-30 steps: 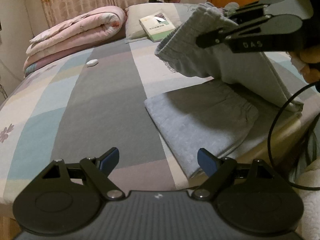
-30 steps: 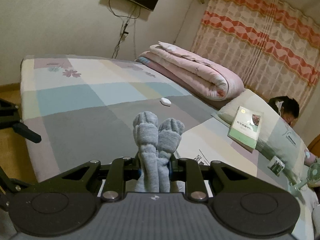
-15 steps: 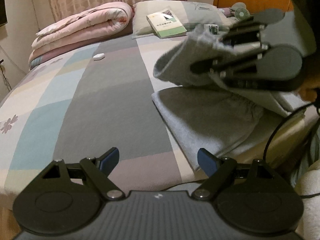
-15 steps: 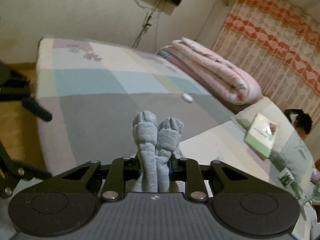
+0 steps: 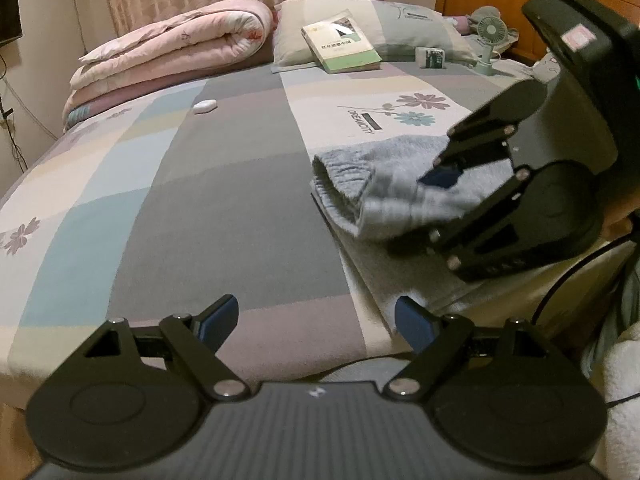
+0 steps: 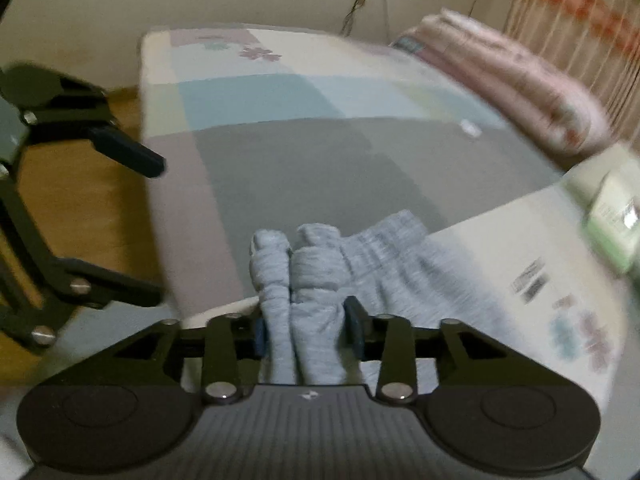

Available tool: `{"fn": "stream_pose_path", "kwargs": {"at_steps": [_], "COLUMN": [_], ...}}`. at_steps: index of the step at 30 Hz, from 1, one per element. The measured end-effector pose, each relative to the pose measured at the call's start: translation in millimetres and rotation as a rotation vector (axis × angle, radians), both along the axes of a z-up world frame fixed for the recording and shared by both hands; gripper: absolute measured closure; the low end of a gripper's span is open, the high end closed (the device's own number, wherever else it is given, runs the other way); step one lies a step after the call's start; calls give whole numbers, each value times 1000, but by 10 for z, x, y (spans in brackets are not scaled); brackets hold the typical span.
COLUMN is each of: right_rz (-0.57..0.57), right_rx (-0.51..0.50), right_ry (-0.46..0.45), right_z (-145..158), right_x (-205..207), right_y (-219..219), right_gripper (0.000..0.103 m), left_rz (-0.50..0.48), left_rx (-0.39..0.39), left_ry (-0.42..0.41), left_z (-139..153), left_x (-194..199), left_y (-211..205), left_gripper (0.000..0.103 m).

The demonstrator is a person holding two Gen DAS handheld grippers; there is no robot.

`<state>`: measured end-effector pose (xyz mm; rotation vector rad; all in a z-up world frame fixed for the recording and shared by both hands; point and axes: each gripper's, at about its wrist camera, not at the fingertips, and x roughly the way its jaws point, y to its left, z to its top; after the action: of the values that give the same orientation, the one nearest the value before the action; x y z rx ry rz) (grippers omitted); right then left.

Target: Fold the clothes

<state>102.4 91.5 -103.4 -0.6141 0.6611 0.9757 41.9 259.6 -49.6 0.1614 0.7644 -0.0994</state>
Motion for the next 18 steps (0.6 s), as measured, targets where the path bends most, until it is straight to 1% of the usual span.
{"fn": "stream_pose_path", "kwargs": {"at_steps": [2, 6, 9, 10, 12, 16, 17, 18], "right_rz": [2, -11, -56, -73, -137, -313, -351, -389], "right_rx": [32, 96, 159, 181, 193, 136, 126, 115], "right_ry": [70, 172, 219, 232, 219, 129, 123, 118], "right_z": [35, 159, 291, 336, 401, 407, 382, 355], "right_x": [33, 118, 204, 234, 291, 335, 328, 319], "right_y": [-84, -375, -721, -857, -1120, -1726, -1869, -2013], "right_gripper": [51, 48, 41, 41, 41, 43, 44, 46], "left_rz": [2, -6, -26, -37, -59, -121, -139, -156], "left_rx": [1, 6, 14, 15, 18, 14, 8, 2], "left_ry": [-1, -5, -17, -22, -33, -65, -71, -78], "left_z": [8, 23, 64, 80, 112, 172, 180, 186], "left_x": [-2, -11, 4, 24, 67, 272, 333, 395], "left_y": [-1, -17, -73, -98, -147, -310, -360, -410], "left_gripper": [17, 17, 17, 17, 17, 17, 17, 17]}}
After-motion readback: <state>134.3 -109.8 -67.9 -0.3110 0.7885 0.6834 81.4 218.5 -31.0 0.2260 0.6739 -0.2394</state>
